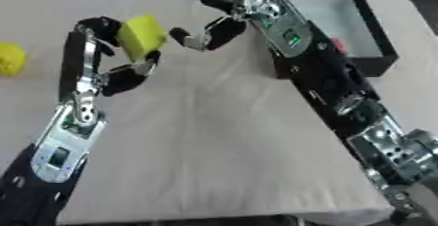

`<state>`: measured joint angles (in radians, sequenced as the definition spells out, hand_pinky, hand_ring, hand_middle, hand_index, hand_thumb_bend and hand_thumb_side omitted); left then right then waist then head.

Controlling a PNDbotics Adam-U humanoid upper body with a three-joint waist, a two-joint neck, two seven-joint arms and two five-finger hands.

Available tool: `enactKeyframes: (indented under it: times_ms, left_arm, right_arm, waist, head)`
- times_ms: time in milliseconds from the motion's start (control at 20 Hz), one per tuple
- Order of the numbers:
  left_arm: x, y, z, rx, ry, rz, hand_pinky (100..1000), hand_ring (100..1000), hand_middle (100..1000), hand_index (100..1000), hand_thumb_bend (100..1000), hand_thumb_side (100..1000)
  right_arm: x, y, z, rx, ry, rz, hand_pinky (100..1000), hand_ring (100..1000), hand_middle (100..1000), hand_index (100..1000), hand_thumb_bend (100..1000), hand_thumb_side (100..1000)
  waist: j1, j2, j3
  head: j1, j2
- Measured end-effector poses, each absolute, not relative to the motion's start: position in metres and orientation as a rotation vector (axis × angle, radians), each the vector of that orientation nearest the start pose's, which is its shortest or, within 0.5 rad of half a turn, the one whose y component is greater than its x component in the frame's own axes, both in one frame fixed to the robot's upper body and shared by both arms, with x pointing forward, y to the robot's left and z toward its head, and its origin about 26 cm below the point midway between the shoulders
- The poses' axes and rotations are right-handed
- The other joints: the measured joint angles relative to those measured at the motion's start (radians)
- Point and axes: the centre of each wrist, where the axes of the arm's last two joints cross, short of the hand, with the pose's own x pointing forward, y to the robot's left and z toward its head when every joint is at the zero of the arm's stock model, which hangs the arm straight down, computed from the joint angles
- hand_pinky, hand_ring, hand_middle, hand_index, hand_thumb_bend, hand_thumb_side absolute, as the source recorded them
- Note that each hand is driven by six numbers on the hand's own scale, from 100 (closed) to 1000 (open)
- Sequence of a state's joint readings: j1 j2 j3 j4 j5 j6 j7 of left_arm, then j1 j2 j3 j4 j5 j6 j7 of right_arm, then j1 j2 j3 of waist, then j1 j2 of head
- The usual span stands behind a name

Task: Pick up the objects with one hand, pass them to the other hand, and then place them into the box on the other side of the table.

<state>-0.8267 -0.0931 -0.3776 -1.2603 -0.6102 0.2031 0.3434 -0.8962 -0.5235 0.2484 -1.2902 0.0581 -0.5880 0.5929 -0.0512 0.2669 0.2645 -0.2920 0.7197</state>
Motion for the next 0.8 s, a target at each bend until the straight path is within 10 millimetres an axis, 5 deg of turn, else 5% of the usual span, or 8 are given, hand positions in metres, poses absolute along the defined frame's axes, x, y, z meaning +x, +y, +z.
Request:
enactKeyframes:
  times_ms: [800]
  left_arm:
    - [0.3856,0.0107,0.1687,0.488,-2.115,-0.635,472,507,438,374,100,100]
  right_arm:
    - [0.4323,-0.2343,0.2533,0.022,2.762,-2.140,1000,1000,1000,1000,138,301]
  waist:
    - [0.000,0.000,-0.004]
  head:
    - [0.000,0.007]
